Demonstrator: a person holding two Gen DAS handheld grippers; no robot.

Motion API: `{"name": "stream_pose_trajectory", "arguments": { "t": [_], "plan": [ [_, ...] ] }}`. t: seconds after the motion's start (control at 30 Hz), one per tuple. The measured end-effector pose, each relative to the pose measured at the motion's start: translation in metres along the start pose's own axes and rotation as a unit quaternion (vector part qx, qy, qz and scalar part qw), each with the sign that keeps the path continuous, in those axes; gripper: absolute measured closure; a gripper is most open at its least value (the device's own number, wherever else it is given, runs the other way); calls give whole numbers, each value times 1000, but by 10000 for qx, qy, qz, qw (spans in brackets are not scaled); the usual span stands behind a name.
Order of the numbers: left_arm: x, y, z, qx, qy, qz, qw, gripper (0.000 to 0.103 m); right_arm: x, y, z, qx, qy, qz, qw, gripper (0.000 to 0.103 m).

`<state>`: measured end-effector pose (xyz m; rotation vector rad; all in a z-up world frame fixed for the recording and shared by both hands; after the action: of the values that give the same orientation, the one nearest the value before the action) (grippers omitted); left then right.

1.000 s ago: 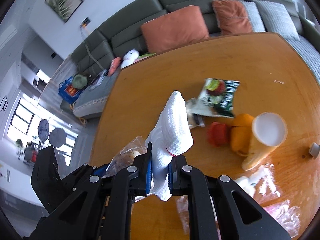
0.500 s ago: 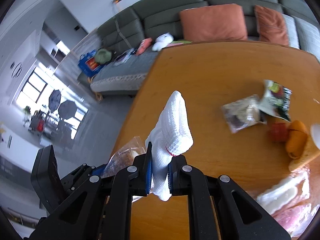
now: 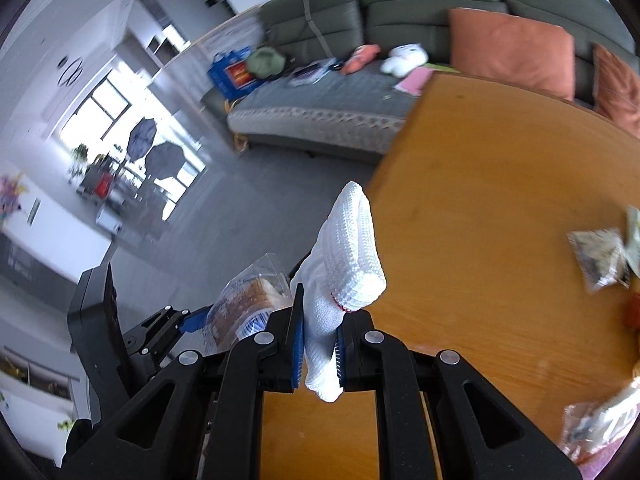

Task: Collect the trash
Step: 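Carry the sock and bread bag to the black bin and open both tools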

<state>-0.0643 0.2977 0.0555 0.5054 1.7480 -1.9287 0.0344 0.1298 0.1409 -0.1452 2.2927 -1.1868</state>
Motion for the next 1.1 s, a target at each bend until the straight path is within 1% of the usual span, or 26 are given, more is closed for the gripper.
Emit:
{"name": "stream_pose_trajectory", "arguments": {
  "t": [0.17,0.33,0.43,0.47,0.5,0.53,0.57,0.6,0.67,0.8,0.93,1.1],
  "plan": [
    [18,-5,-46,-260,-429,-108,9987,29,-5,32,-39,-127,-332,-253,9990,90],
    [33,-8,-93,-573,-957,-198,9936,29,-10,63,-71,-216,-551,-511,9969,90],
    [40,-7,-113,-701,-1159,-236,9905,28,-14,85,-88,-297,-618,-700,9952,90],
    [42,-6,-120,-760,-1194,-275,9895,27,-16,93,-94,-296,-631,-787,9945,87],
    [43,-3,-126,-848,-1223,-365,9882,26,-19,102,-99,-242,-629,-864,9940,81],
    [42,0,-130,-990,-1230,-424,9865,15,-23,112,-105,-62,-629,-900,9939,58],
    [42,0,-133,-1165,-1237,-434,9845,6,-26,115,-108,-13,-648,-826,9945,44],
    [40,-1,-138,-1350,-1252,-362,9822,6,-27,117,-112,14,-685,-771,9947,44],
    [36,-2,-147,-1474,-1422,-337,9782,6,-29,119,-118,37,-747,-727,9945,44],
    [33,-3,-158,-1408,-1721,-315,9744,6,-24,115,-119,-15,-784,-729,9943,44],
    [32,-4,-156,-1374,-1710,-319,9751,6,-21,108,-114,-80,-677,-749,9949,44],
    [33,-7,-141,-1274,-1489,-335,9800,6,-19,96,-104,-77,-555,-640,9964,44]
  ]
}}
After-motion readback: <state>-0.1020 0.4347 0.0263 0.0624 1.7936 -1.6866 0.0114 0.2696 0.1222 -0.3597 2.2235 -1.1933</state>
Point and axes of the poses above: each gripper's, at about its wrist camera, not at the fingertips, and y roughly the way its jaws point, z to its right, x to its underside, the point moved 1 cm from there along y, roughly the way its jaws point, and after that the axes turned 7 degrees about y, right-handed, at the moved point
